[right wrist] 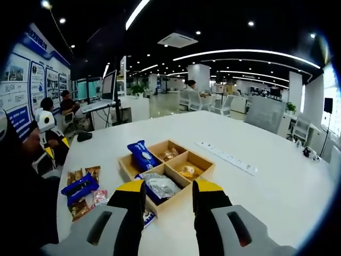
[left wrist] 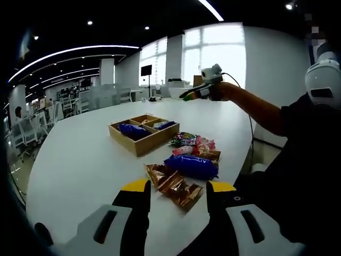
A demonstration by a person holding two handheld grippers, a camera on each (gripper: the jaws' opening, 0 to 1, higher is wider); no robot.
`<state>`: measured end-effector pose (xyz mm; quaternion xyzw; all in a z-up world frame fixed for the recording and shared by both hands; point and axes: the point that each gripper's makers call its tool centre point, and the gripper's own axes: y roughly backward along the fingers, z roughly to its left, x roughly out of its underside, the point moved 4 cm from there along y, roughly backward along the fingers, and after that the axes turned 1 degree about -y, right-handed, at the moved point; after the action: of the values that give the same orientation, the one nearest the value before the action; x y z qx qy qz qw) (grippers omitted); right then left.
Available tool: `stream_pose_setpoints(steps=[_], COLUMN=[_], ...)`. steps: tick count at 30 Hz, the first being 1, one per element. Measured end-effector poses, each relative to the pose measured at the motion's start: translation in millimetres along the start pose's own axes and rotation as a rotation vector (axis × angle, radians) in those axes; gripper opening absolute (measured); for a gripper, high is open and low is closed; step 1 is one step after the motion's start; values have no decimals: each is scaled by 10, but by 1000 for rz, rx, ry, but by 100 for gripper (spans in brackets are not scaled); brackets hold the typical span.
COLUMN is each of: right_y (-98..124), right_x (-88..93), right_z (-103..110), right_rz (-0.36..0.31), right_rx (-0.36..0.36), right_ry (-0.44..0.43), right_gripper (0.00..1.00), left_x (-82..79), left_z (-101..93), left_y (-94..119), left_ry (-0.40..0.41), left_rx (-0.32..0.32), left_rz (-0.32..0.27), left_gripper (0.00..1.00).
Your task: Pick up the scattered marshmallows, QQ candies, Oreo cookies, and mixed nuts on the table and sort them into separate containers
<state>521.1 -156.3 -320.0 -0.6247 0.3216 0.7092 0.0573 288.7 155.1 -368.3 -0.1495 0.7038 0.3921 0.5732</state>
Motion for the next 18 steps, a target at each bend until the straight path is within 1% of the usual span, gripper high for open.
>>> stream_pose_setpoints(steps=[6, 10, 14, 18], right_y=[122, 165, 205, 246], right_x=[18, 53, 110, 130], right_z=[73, 114, 209, 288], right_rz=[-23, -28, -26, -31], right_rx=[5, 7, 4, 1], right_ry=[9, 8, 14, 22], right_gripper=[31, 31, 31, 31], left_x=[13, 29, 36, 46], left_z=[19, 31, 24, 46], left_y=[10, 0, -7, 2], left_ry=[6, 13, 16, 21], left_rx=[-7, -10, -7, -13], left_rz=[2, 4, 4, 5], left_gripper=[47, 47, 47, 47])
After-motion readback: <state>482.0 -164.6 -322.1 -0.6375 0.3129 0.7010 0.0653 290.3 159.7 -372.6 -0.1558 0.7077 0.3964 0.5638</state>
